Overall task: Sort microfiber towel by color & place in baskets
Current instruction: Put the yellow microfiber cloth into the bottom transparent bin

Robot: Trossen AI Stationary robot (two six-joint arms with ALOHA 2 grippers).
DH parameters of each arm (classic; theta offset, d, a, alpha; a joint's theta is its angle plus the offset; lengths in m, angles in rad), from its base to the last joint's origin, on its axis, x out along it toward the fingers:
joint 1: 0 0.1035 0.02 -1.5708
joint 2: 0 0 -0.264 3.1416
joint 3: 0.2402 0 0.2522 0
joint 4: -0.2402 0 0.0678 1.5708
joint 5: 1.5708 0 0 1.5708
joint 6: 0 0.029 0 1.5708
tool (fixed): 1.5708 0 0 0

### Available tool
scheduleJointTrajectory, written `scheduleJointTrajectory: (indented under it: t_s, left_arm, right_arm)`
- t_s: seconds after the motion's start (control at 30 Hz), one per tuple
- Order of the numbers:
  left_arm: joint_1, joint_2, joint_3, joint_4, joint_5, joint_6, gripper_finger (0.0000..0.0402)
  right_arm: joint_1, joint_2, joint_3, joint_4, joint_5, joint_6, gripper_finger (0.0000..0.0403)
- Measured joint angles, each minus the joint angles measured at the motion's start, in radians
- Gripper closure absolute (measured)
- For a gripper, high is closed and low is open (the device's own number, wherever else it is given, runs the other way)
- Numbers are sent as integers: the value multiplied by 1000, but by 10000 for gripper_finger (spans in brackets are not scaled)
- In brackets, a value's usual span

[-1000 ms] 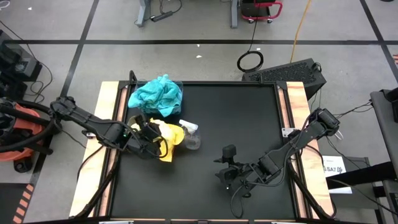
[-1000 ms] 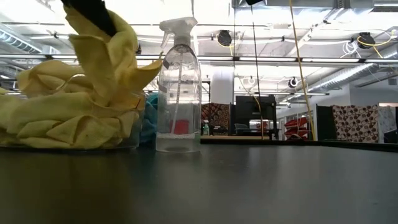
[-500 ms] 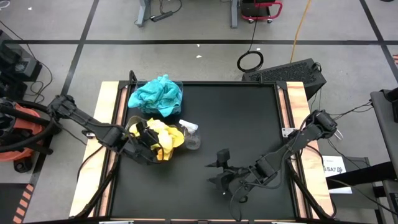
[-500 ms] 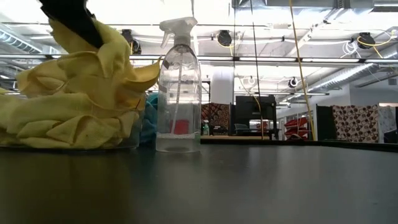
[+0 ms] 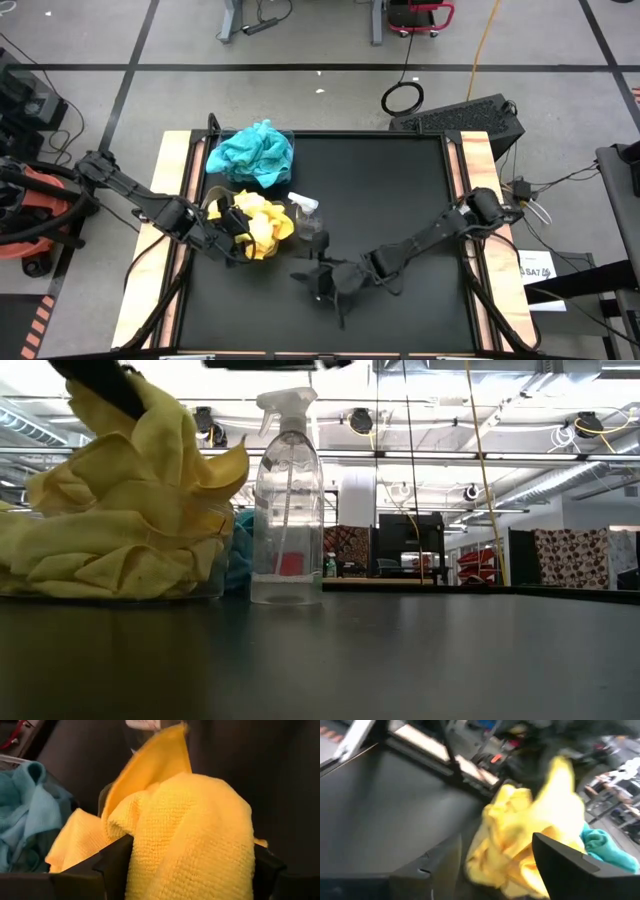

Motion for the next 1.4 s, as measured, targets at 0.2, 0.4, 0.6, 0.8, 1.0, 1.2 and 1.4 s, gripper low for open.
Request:
scheduleJointTrajectory:
  t_s: [0.2,0.4,0.6,0.8,1.0,1.2,1.4]
  left_arm:
    - [0,1,-37,63,21,24,128]
    - [0,1,-56,149,83,92,128]
    - [0,1,-56,150,85,100,128]
    - [2,1,-56,162,85,118,128]
    - [10,1,-56,172,85,118,128]
    - [12,1,-56,189,85,120,128]
    - [12,1,-56,214,85,129,128]
  right_arm:
    - [-69,54,0,110,-23,-16,215]
    - [-116,94,1,187,-77,-28,237]
    - [-136,96,2,239,-113,-63,219]
    - [-157,96,4,282,-135,-53,162]
    - [-188,96,22,266,-211,6,169]
    - [-200,96,25,261,-245,13,237]
    - [-211,109,27,247,-294,46,320]
